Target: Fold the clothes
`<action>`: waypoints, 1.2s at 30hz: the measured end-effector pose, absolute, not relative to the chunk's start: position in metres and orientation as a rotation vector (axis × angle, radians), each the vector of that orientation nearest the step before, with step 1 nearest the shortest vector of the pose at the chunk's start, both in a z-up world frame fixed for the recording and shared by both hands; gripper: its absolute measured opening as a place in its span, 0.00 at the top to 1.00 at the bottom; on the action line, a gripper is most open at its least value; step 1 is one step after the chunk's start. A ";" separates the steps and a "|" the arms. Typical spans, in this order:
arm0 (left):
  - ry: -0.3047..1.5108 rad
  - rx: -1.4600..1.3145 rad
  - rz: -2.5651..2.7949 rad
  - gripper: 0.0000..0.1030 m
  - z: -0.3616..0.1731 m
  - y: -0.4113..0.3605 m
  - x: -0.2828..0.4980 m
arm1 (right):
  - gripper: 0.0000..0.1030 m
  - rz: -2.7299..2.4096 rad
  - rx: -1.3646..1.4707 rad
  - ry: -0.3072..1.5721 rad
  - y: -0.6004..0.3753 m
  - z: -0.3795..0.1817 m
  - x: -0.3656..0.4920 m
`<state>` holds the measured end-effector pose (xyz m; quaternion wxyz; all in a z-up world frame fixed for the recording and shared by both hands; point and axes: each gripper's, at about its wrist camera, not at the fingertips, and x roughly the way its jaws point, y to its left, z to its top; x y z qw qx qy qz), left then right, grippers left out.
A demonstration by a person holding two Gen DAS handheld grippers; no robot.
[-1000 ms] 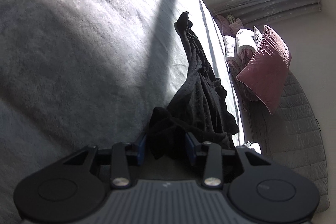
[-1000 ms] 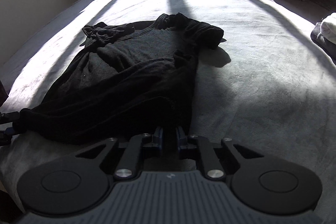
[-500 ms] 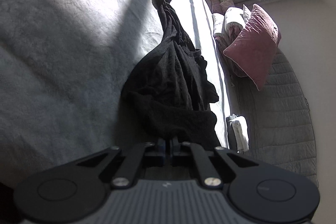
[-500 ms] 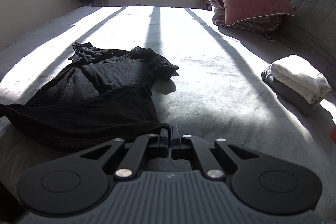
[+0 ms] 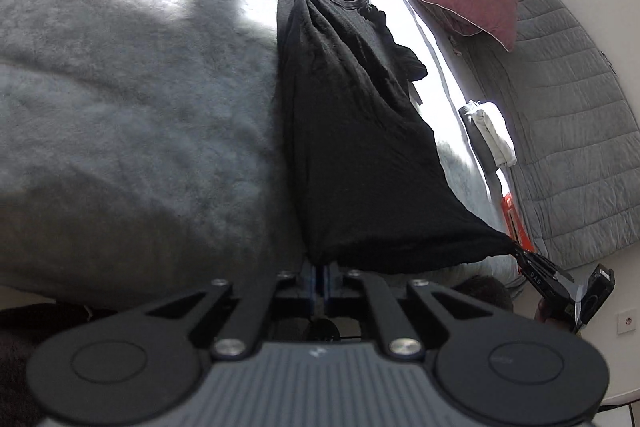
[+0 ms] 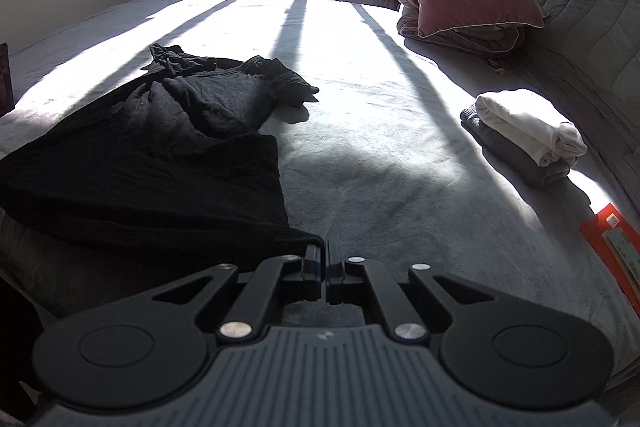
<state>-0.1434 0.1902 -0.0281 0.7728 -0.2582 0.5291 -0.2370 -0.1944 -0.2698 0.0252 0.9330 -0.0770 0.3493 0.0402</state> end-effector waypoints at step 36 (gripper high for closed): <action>1.048 -0.484 -0.364 0.40 -0.019 0.156 -0.010 | 0.46 0.312 -0.124 0.961 -0.225 0.043 -0.124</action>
